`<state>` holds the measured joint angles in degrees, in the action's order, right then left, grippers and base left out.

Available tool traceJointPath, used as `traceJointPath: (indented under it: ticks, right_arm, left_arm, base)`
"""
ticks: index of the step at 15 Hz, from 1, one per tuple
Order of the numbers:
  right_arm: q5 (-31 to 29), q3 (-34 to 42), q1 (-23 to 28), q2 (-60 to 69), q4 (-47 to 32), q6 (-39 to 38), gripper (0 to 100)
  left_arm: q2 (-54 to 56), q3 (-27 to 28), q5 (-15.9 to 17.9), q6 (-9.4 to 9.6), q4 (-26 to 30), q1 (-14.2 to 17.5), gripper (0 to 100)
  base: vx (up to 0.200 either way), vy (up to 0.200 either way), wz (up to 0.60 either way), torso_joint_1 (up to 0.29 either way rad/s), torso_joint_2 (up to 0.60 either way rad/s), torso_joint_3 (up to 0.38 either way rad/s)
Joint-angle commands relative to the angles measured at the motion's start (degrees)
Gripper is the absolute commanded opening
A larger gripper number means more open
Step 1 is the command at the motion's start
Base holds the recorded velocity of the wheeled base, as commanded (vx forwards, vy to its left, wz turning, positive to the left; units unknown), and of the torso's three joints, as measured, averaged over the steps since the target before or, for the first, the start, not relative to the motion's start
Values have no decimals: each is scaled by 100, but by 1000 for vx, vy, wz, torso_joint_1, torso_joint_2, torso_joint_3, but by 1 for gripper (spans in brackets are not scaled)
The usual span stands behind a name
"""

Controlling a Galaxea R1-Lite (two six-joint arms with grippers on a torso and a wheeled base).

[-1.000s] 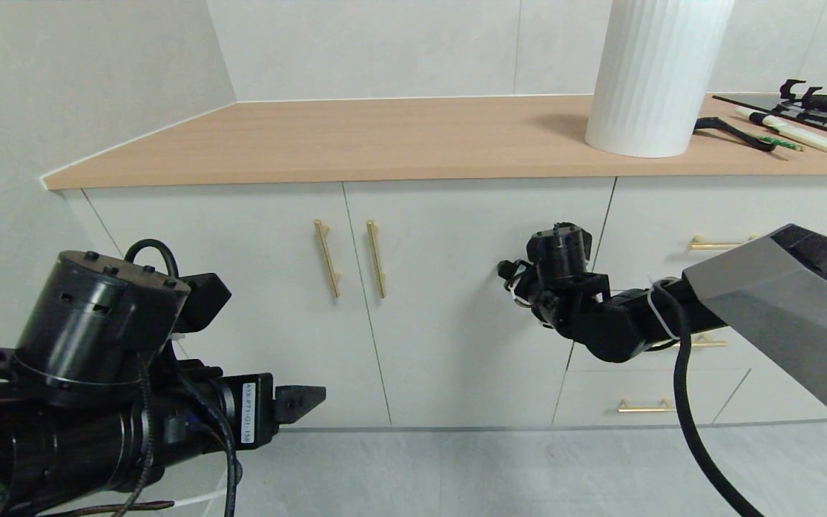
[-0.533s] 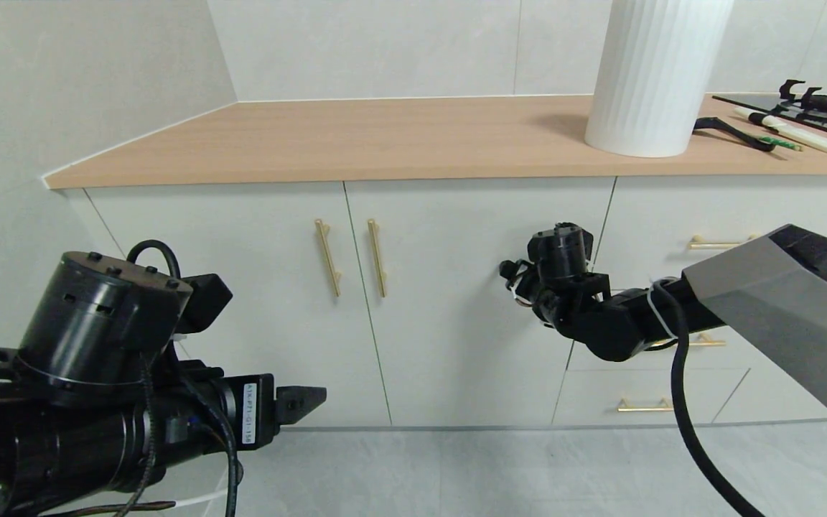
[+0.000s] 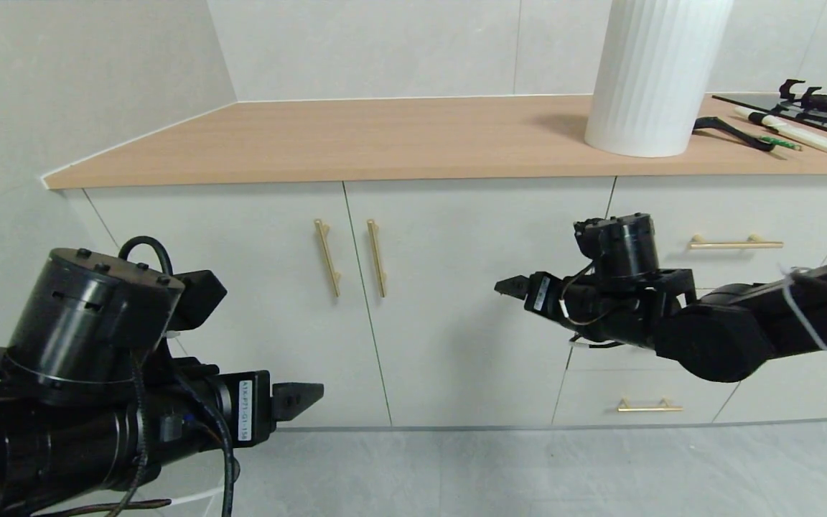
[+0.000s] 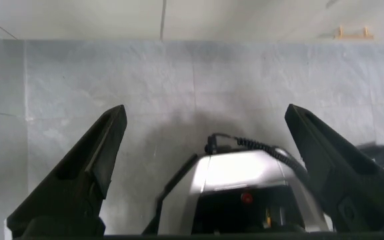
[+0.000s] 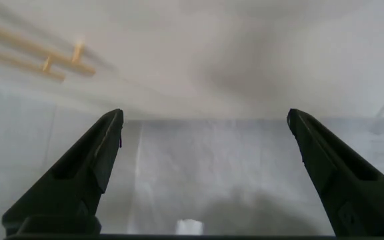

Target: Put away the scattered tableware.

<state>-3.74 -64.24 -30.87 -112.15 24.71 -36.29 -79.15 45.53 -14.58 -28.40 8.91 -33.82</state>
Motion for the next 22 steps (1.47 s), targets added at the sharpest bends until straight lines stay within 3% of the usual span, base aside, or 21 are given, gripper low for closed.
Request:
traceJointPath:
  ticks: [1,2,3,4,5,7,8,10,11,12,14,16,17,20,22]
  right_arm:
    - [-144,562,-42,1055,-124,474,100]
    - [-144,562,-42,1055,-124,474,100]
    - [-355,1125,-33,1855,-116,1098,100]
    - [-364,1142,-33,1890,-116,1107,100]
    - [-584,1670,-25,2655,-133,1379,100]
    - [-1155,2346,2,3507,-124,1986,100]
    - [-1357,2645,90,3982,-124,2197,100]
    - [-1392,3137,353,4966,-124,2337,100]
    - [-1384,3348,547,5388,-133,2451,100]
    - [-1348,3577,845,5836,-142,2689,100]
    - [-1296,4016,1329,6584,-142,3190,100]
    - [-1287,4271,1601,7418,-247,3339,100]
    - [-1287,4289,1610,7955,-555,3374,100]
    - [-1296,4271,1654,9264,-1627,3673,100]
    - [-1287,4289,1944,10178,-2260,3954,100]
  left_arm:
    - [366,0,-124,10,-3,15,100]
    - [366,0,-124,10,-3,15,100]
    - [981,-18,-150,292,-3,332,100]
    - [998,-18,-142,300,-3,341,100]
    - [1754,-203,-150,617,5,420,100]
    - [2677,-545,-150,977,14,648,100]
    - [3152,-730,-159,1250,14,938,100]
    - [4338,-1108,-168,2304,23,1527,100]
    - [4742,-1205,-150,2603,23,1747,100]
    - [5103,-1248,-150,2726,32,1923,100]
    - [5657,-1213,-159,2753,23,2002,100]
    - [6333,-1205,-150,2937,23,2389,100]
    - [6676,-1213,-150,3060,32,2512,100]
    - [7300,-1275,-142,3104,84,2775,100]
    - [7634,-1328,-80,3122,155,3241,100]
  base:
    - [0,0,0,0,0,0]
    - [0,0,0,0,0,0]
    - [0,0,0,0,0,0]
    - [0,0,0,0,0,0]
    - [0,0,0,0,0,0]
    - [0,0,0,0,0,0]
    - [0,0,0,0,0,0]
    - [0,0,0,0,0,0]
    - [0,0,0,0,0,0]
    - [0,0,0,0,0,0]
    - [0,0,0,0,0,0]
    - [0,0,0,0,0,0]
    - [0,0,0,0,0,0]
    - [0,0,0,0,0,0]
    - [0,0,0,0,0,0]
